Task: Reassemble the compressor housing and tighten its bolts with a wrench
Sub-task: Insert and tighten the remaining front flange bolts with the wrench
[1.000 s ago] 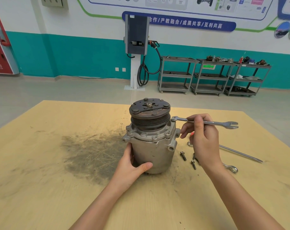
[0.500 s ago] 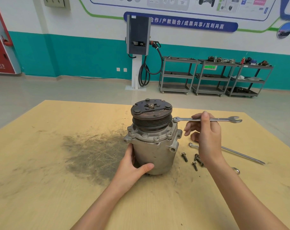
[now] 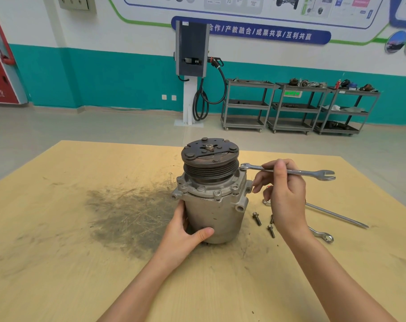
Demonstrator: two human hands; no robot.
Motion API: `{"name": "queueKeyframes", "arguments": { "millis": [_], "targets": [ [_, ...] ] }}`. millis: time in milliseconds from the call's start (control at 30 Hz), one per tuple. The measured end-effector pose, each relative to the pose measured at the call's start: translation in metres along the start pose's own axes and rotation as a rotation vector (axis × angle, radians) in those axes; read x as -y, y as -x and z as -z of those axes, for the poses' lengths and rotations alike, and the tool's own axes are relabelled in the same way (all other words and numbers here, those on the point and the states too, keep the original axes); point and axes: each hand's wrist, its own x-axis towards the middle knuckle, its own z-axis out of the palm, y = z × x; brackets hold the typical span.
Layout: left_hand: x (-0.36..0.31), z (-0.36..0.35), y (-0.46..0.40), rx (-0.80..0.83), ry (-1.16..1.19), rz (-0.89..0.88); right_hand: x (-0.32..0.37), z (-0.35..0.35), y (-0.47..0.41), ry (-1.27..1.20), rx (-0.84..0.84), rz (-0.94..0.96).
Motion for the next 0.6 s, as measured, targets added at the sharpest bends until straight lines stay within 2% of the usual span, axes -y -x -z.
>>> {"name": "queueKeyframes", "arguments": {
  "millis": [267,600],
  "targets": [
    [0.003,0.000,0.000,0.001,-0.008,0.009,0.000,0.005,-0.010,-0.111,-0.033,-0.176],
    [0.003,0.001,0.000,-0.002,-0.032,-0.003,0.003,0.001,0.005,-0.010,-0.001,-0.062]
  ]
}}
